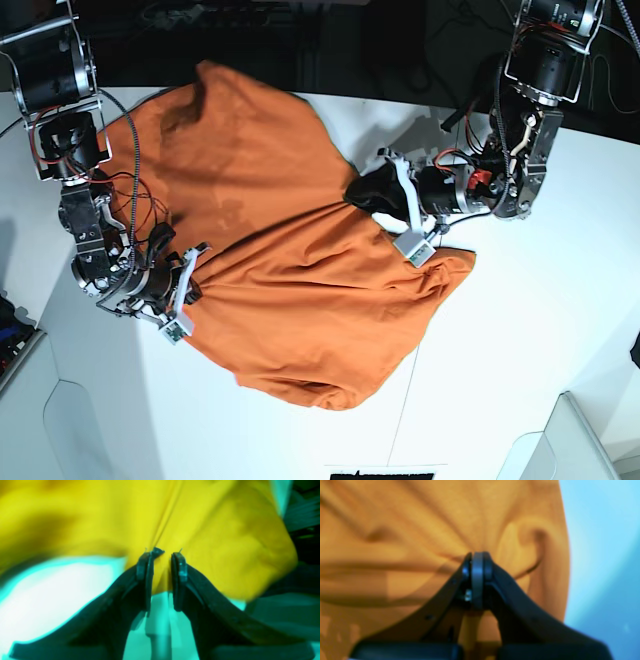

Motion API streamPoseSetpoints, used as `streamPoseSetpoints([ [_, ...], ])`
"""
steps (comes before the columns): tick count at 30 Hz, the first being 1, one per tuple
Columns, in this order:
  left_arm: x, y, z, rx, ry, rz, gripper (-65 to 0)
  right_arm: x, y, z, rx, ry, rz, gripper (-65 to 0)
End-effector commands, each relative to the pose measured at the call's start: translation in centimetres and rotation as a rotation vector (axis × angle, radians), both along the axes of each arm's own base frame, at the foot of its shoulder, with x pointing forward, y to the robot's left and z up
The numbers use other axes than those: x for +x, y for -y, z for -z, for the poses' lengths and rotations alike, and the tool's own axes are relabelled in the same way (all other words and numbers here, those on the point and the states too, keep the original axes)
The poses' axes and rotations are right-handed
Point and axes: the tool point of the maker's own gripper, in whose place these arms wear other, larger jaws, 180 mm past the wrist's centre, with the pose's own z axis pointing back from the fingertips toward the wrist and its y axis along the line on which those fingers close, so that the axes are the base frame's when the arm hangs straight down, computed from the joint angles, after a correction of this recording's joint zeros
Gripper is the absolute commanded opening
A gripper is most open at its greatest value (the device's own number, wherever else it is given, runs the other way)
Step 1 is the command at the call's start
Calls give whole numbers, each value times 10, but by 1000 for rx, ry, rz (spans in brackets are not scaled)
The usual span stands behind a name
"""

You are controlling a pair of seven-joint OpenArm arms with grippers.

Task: Layout the t-shirt on the table in an organized manner, then fold the t-shirt properly
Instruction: 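Move both grippers inward over the shirt, gathering it into a square, then grasp the shirt edges with both grippers and smooth it flat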

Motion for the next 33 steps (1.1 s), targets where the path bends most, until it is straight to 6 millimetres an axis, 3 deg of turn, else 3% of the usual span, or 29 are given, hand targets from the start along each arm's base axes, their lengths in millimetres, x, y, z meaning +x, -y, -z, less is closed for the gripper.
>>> streamPoseSetpoints([
  [1,3,-33,10,146,-16,-6,-486,-1,18,-1,-40,-20,22,-650],
  [5,37,-54,-14,188,64,-21,-486,-23,26,10,-3,-106,53,-650],
  [10,83,-55,-43,203,175,-39,-486,-73,4,21,27,-171,-9,-650],
  [13,107,-61,-51,231,206,-62,-486,-93,-14,12,79,-141,-26,-650],
  [15,117,-63,-54,234,202,-84,-486,-96,-20,-2,115,-95,-23,-650],
  [20,120,-64,-72,192,188,-99,-486,-65,-13,-41,202,29,74,-650],
  [26,116,-72,-113,155,268,-57,-486,-23,-31,-83,266,144,77,-650],
  [30,87,-42,-125,48,239,63,-486,12,-46,-97,324,220,93,-650],
  [33,52,-19,-113,-43,156,111,-486,37,-58,-93,329,226,109,-650],
])
